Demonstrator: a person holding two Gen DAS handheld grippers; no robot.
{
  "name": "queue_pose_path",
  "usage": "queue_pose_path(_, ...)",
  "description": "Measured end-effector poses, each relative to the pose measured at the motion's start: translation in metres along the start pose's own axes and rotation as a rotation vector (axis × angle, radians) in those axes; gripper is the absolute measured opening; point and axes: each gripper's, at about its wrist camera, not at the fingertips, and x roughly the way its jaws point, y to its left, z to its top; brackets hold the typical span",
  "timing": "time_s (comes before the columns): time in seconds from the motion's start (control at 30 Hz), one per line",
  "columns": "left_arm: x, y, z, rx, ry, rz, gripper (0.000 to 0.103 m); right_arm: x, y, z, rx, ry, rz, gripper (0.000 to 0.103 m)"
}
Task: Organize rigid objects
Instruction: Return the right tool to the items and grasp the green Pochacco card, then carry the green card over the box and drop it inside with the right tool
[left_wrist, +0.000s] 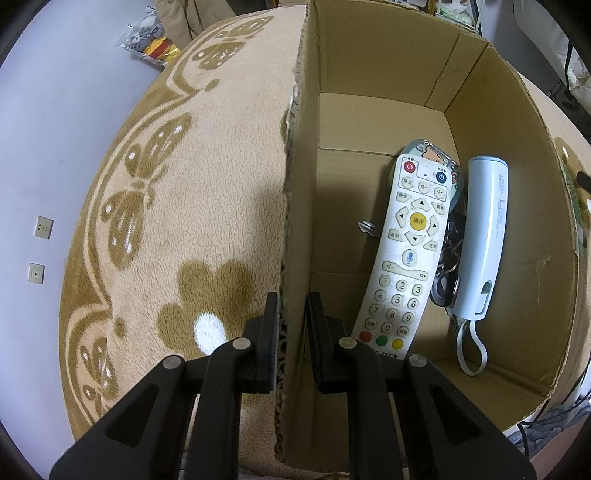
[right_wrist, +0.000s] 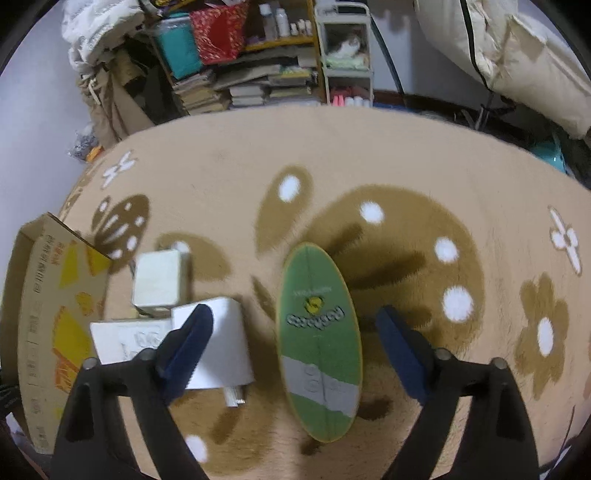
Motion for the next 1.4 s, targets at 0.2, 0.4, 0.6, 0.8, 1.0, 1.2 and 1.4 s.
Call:
queue_pose_path(0.2,0.000,-0.001,0.000,0.005,-0.003,0.007,0.014,0.019,-0.012,-0.010,0.029,0.045,-0.011,0.083)
queue_pose_path(0.4,0.000,-0.002,0.000,0.006,-0.003,0.009,0.014,0.027,-0.009,-0.017,0.013,0.039,-0.041,0.078)
queue_pose_path(0.6,0.000,-0.002,0.000,0.003,-0.002,0.005,0.014,0.028,-0.009,-0.022,0.006,0.030,-0.083,0.065)
queue_pose_path(0.8,-0.001,-0.001,0.000,0.002,-0.001,0.005,0.014,0.023,-0.007,-0.023,0.005,0.019,-0.107,0.060)
queue_pose_path(1.0,0.000,0.000,0.000,0.001,-0.001,0.004,0.014,0.015,-0.003,-0.020,0.017,0.015,-0.108,0.060)
queue_pose_path(1.2,0.000,0.000,0.000,0.002,-0.001,0.005,0.015,-0.003,0.007,-0.013,0.005,-0.027,-0.088,0.060)
queue_pose_path(1.4,0.000,0.000,0.000,0.003,-0.002,0.009,0.015,-0.031,0.035,-0.004,-0.039,-0.094,-0.032,0.060)
